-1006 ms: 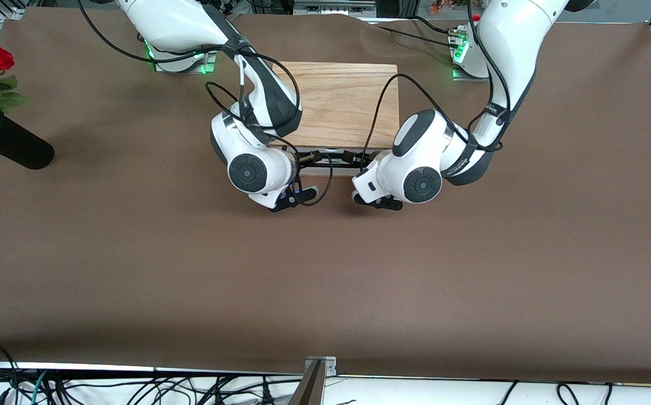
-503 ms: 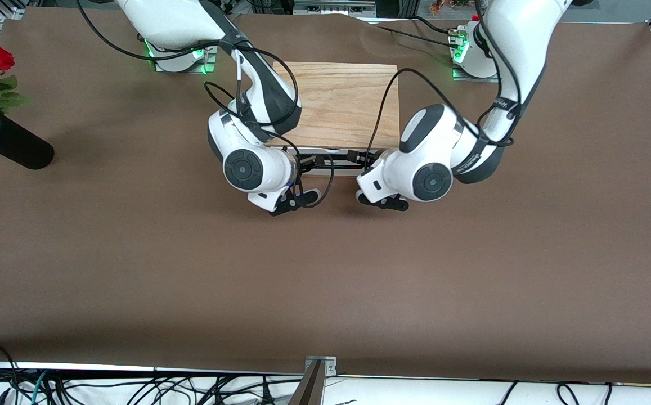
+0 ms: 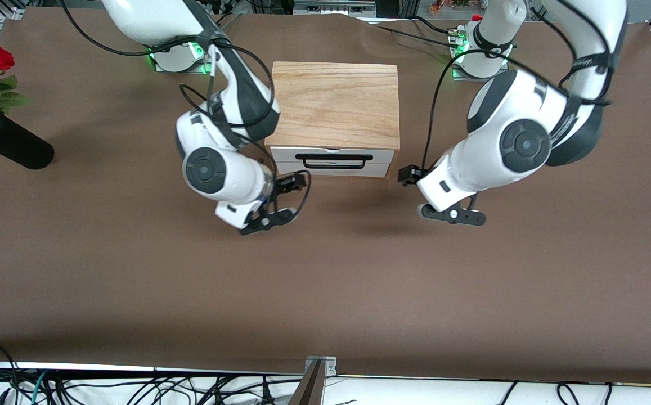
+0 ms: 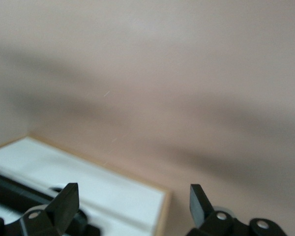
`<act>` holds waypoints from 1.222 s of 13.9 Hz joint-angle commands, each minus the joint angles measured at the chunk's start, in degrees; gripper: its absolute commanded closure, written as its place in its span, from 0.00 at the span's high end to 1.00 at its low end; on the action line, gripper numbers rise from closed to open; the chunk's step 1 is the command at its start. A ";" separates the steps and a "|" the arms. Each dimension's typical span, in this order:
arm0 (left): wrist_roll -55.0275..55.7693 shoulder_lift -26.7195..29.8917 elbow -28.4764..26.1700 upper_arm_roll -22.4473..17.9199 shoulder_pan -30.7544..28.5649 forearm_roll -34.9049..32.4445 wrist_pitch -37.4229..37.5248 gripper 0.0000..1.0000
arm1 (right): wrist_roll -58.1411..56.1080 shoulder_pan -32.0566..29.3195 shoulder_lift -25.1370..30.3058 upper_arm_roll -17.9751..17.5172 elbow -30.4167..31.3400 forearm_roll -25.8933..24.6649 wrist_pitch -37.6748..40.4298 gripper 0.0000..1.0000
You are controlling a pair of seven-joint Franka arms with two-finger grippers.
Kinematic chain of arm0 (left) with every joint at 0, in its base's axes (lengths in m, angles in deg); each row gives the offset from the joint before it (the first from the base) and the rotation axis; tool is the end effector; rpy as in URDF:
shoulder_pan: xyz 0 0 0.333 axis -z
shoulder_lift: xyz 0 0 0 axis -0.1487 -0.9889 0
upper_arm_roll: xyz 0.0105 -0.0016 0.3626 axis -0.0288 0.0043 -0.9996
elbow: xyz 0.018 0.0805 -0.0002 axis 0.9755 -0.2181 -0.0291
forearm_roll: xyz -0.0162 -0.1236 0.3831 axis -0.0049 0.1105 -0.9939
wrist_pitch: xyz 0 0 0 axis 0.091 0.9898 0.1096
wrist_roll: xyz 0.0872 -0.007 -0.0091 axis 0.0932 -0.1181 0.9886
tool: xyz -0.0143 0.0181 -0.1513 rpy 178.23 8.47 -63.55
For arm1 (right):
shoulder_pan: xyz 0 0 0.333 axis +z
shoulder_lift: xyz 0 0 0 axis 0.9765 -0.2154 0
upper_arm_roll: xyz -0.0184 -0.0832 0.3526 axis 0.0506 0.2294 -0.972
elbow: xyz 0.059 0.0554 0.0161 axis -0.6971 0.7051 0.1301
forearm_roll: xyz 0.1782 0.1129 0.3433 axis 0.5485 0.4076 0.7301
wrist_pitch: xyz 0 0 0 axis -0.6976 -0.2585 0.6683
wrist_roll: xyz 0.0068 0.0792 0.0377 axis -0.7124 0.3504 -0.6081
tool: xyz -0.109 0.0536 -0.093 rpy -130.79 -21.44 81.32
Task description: Close drawer with both arms simultaneously
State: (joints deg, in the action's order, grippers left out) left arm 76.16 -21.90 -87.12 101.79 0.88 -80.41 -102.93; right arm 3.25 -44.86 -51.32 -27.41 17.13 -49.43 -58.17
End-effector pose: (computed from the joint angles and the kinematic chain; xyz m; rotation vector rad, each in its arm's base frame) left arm 0.6350 -0.2731 0.4614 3.0293 -0.1658 -0.2227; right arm 0.6579 0.3922 0.3661 -2.9182 -0.3616 0.2041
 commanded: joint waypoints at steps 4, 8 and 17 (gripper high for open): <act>-0.52 10.56 -2.18 -3.44 -1.07 -7.99 0.98 1.00 | -0.68 -0.09 4.15 13.71 -2.09 -1.73 1.82 1.00; -1.05 17.40 -7.62 -11.31 -4.52 -7.20 -0.33 1.00 | -0.95 0.00 8.37 20.75 -2.09 -1.82 5.84 1.00; -8.69 27.97 -18.71 -11.44 -7.57 -5.63 1.07 1.00 | -0.86 -17.27 25.58 4.99 9.40 -15.08 6.83 1.00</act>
State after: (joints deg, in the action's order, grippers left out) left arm 72.51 4.61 -104.26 90.31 -4.88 -86.84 -102.23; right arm 2.59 -53.95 -33.82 -13.51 18.70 -61.12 -51.07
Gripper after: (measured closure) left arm 0.000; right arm 0.000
